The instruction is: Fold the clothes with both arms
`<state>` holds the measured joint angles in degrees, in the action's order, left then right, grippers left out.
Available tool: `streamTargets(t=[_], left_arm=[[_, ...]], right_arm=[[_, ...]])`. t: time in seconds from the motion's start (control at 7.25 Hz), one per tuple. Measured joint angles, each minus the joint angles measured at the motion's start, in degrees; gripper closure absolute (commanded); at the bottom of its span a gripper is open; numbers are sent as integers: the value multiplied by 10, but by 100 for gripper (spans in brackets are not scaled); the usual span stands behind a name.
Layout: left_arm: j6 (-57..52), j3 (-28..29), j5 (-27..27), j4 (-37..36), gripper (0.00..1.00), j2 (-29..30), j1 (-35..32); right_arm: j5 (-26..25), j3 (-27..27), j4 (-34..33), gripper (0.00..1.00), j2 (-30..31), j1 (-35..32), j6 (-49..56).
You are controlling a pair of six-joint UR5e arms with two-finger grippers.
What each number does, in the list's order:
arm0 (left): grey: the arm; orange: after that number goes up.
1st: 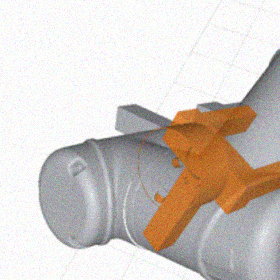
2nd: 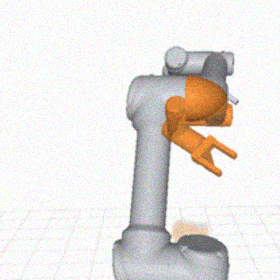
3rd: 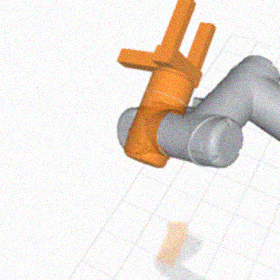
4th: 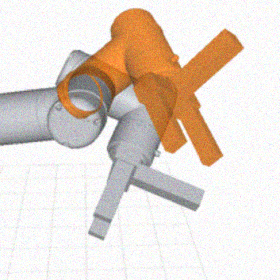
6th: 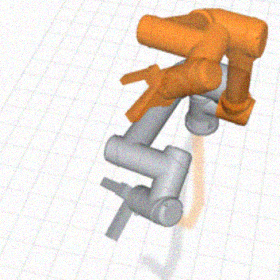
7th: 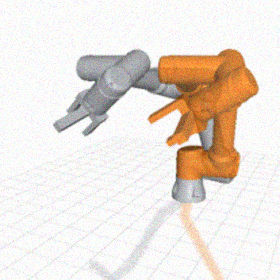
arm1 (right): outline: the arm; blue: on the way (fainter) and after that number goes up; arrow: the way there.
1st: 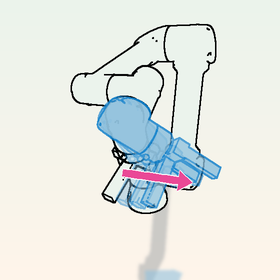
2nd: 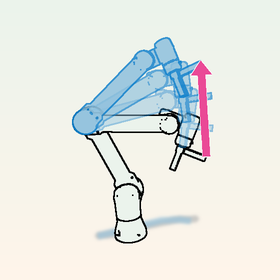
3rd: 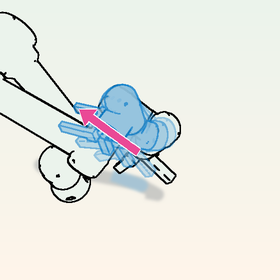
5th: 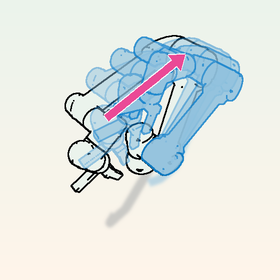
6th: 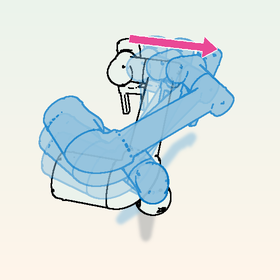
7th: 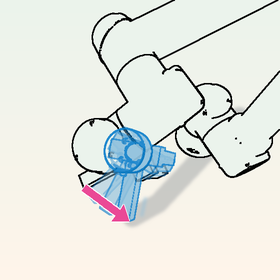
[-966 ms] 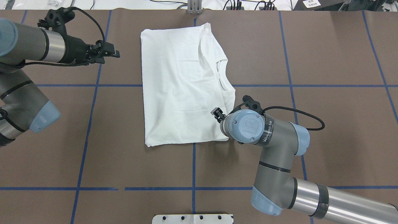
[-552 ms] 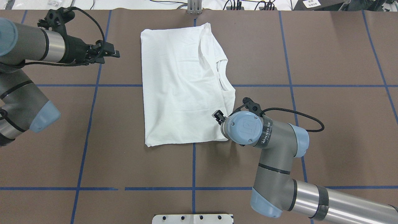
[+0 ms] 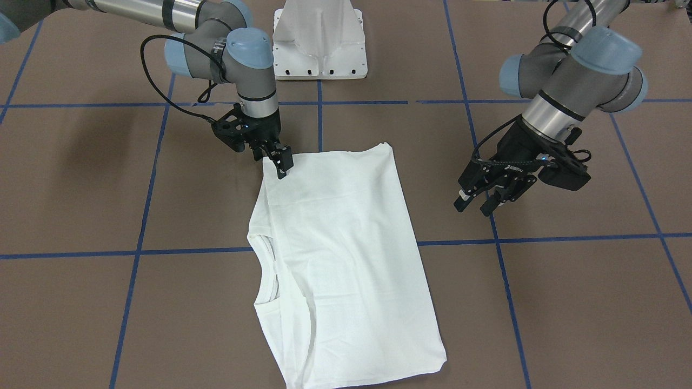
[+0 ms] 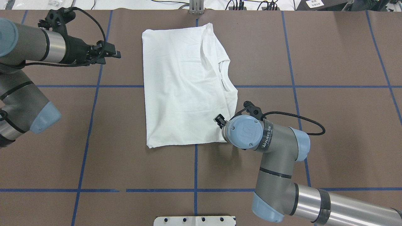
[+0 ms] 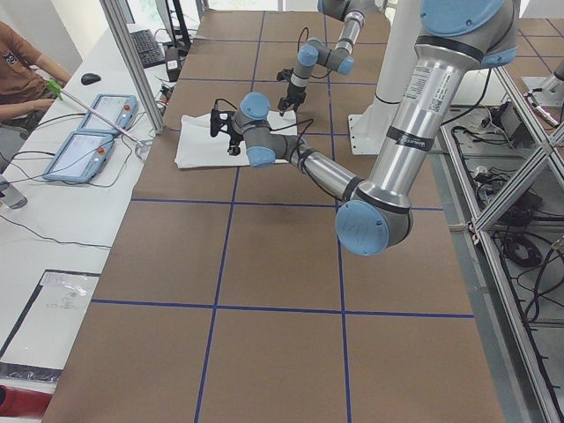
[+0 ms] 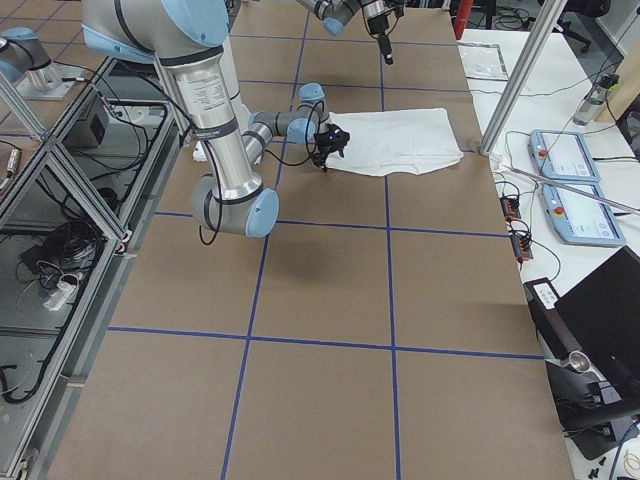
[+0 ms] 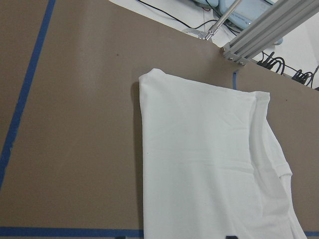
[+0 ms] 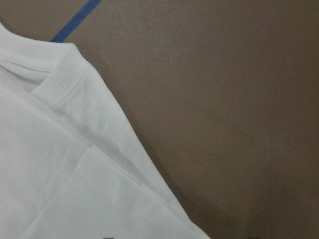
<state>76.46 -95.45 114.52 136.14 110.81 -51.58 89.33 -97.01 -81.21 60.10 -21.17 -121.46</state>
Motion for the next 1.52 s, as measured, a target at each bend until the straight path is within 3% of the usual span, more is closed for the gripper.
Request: streamTargets(t=[0.28,0.41,1.52], left_arm=[[0,0,0,0,27,0,0],[1,-1,0,0,27,-1,0],[2,-6,0,1,23,-12,0]], right_arm=[[0,2,0,80,-2,2,0],[0,3,-1,100,-4,2,-4],[0,5,-5,100,-18,-1,-10]])
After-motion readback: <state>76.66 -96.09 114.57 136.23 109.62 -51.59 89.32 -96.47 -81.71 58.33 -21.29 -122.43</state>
